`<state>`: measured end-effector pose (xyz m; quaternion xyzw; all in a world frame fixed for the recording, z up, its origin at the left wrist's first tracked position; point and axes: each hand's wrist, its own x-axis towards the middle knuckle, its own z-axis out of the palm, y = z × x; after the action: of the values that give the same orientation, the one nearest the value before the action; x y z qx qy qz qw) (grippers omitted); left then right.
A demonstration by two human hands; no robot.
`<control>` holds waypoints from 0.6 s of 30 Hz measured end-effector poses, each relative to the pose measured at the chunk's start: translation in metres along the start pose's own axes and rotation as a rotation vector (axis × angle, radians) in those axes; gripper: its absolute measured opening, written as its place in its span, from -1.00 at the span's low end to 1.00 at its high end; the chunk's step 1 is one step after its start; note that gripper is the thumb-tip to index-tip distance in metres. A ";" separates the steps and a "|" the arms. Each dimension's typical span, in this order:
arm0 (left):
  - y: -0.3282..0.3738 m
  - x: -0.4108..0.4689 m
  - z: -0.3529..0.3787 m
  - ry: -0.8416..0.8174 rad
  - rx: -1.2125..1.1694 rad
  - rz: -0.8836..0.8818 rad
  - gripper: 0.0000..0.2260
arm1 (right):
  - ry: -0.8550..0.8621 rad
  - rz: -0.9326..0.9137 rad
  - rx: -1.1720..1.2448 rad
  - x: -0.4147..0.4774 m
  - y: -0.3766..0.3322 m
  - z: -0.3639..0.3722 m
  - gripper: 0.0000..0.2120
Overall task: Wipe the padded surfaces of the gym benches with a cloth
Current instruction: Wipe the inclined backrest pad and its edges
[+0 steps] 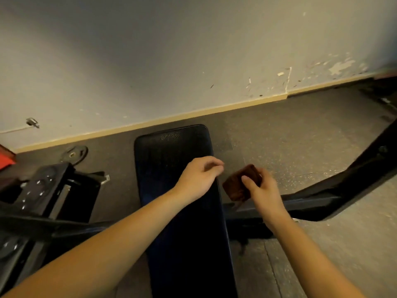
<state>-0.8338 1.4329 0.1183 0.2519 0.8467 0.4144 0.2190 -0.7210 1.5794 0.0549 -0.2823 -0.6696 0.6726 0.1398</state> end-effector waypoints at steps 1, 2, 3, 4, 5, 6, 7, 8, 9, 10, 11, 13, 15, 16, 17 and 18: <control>-0.013 0.006 -0.004 0.072 0.158 0.048 -0.79 | 0.004 0.027 -0.016 0.003 0.002 -0.002 -0.85; -0.026 0.013 -0.007 0.161 0.305 0.106 -0.77 | -0.001 0.047 -0.039 0.009 0.005 -0.005 -0.88; -0.040 0.020 -0.010 0.253 0.426 0.175 -0.72 | -0.014 0.058 -0.071 0.018 0.008 -0.007 -0.91; -0.053 0.028 -0.011 0.332 0.522 0.237 -0.67 | -0.039 0.058 -0.112 0.029 0.009 -0.007 -0.91; -0.065 0.035 -0.010 0.393 0.595 0.275 -0.61 | -0.075 0.052 -0.161 0.043 0.008 -0.005 -0.90; -0.075 0.043 -0.007 0.432 0.656 0.290 -0.55 | -0.112 0.039 -0.207 0.058 0.007 -0.001 -0.91; -0.083 0.052 -0.004 0.449 0.712 0.289 -0.51 | -0.140 0.007 -0.247 0.076 0.005 0.005 -0.93; -0.090 0.061 0.002 0.453 0.760 0.273 -0.47 | -0.158 -0.053 -0.283 0.097 0.004 0.011 -0.92; -0.096 0.069 0.008 0.457 0.796 0.248 -0.44 | -0.171 -0.118 -0.323 0.117 0.000 0.018 -0.87; -0.103 0.075 0.013 0.461 0.824 0.221 -0.42 | -0.177 -0.168 -0.368 0.135 -0.004 0.025 -0.82; -0.109 0.081 0.019 0.469 0.849 0.195 -0.40 | -0.179 -0.203 -0.397 0.152 -0.007 0.032 -0.80; -0.122 0.090 0.029 0.500 0.895 0.163 -0.37 | -0.237 -0.245 -0.405 0.174 -0.005 0.043 -0.79; -0.131 0.094 0.035 0.546 0.935 0.161 -0.37 | -0.320 -0.297 -0.454 0.173 0.021 0.049 -0.83; -0.134 0.097 0.037 0.560 0.945 0.172 -0.37 | -0.348 -0.324 -0.460 0.164 0.040 0.046 -0.86; -0.135 0.099 0.037 0.566 0.950 0.185 -0.36 | -0.376 -0.325 -0.446 0.151 0.061 0.040 -0.89; -0.136 0.100 0.037 0.566 0.953 0.196 -0.36 | -0.417 -0.300 -0.417 0.134 0.079 0.033 -0.89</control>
<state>-0.9231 1.4434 -0.0291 0.2792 0.9387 0.0560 -0.1941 -0.8323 1.6232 -0.0500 -0.0595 -0.8411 0.5364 0.0364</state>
